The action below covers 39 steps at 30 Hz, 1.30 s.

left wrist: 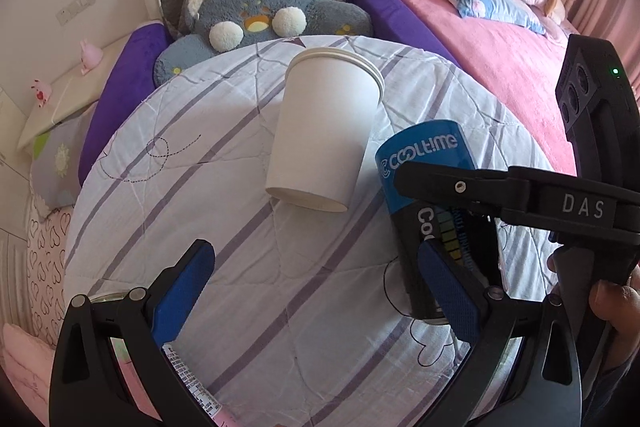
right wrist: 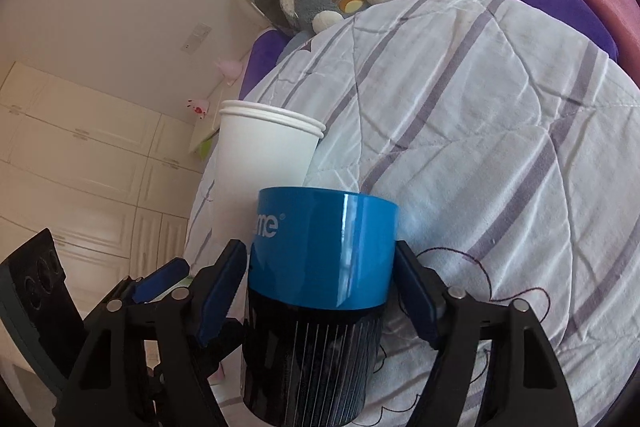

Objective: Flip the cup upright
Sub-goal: 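Lift and rotate the cup with the right gripper, blue rim upward, then lower the upright cup onto the quilt with the right gripper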

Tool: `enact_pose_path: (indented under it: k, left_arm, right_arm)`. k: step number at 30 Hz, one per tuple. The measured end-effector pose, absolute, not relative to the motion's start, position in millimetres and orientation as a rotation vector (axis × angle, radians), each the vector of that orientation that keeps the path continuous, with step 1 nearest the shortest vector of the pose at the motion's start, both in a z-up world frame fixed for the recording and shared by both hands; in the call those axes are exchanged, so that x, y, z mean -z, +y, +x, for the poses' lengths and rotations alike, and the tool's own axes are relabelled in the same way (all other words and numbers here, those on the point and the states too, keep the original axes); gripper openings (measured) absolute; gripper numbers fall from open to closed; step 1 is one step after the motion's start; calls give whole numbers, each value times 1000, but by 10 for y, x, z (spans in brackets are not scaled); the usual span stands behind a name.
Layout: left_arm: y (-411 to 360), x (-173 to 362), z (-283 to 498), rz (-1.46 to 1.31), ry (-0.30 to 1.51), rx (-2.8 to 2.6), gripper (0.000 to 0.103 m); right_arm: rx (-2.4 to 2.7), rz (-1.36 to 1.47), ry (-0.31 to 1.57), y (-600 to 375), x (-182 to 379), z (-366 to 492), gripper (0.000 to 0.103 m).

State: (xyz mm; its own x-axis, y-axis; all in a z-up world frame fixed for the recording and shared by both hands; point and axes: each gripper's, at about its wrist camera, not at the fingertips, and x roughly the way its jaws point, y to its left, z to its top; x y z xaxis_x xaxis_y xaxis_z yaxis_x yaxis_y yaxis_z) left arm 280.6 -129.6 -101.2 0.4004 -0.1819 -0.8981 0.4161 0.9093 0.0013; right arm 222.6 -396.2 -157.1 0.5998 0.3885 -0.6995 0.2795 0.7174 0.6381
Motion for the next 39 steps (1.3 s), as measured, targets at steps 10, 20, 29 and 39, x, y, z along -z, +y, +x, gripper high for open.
enact_pose_path:
  k: [10, 20, 29, 39]
  left_arm:
    - [-1286, 865, 2662, 183, 1085, 505, 103]
    - [-1416, 965, 2523, 218, 1098, 522, 103]
    - [-1414, 1083, 2335, 283, 1097, 490, 103]
    - [-1404, 1133, 2104, 373, 1022, 426, 103]
  right_arm:
    - [-41, 510, 799, -3731, 1221, 2066, 69]
    - [-12, 292, 686, -3476, 979, 1795, 69]
    - [-19, 155, 649, -3300, 964, 1588, 69]
    - [-38, 24, 658, -3029, 964, 1454, 69]
